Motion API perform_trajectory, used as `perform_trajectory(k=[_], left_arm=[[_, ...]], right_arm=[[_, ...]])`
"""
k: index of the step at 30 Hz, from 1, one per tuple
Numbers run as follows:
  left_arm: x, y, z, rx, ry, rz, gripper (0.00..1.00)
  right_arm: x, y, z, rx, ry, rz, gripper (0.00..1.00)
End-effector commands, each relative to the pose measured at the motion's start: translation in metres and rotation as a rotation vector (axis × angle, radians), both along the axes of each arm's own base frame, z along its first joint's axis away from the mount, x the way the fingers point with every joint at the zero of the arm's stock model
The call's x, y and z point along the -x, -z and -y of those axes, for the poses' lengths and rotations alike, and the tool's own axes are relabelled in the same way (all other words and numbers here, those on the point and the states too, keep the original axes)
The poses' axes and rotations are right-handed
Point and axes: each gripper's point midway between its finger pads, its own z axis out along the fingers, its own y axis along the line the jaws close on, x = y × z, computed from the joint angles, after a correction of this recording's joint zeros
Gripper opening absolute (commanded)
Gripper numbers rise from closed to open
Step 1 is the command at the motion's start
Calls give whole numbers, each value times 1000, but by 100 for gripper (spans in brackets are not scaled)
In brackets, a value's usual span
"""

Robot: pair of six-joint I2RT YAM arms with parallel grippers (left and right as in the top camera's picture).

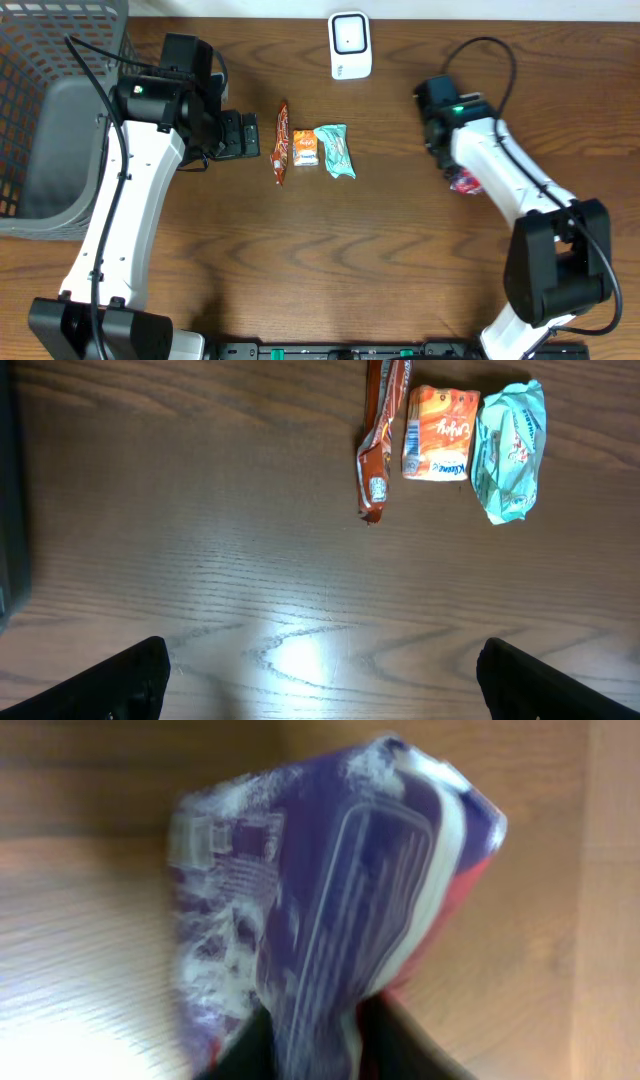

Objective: Scan the item barcode
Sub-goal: 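Grasp the purple-and-red box with the right gripper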

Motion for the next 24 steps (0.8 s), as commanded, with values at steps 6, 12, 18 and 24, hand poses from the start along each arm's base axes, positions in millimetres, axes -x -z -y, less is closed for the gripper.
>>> perform_trajectory(k=[6, 12, 18, 24], left_arm=[[1, 2, -2, -9, -8, -8, 98], [1, 2, -2, -9, -8, -8, 98], [1, 2, -2, -9, -8, -8, 98], [1, 2, -2, -9, -8, -8, 98]], right_arm=[[-20, 4, -129, -343, -230, 83, 51], [-40, -28, -167, -523, -290, 144, 77], [-53, -60, -145, -540, -238, 167, 89], [-50, -53, -89, -610, -94, 99, 99]])
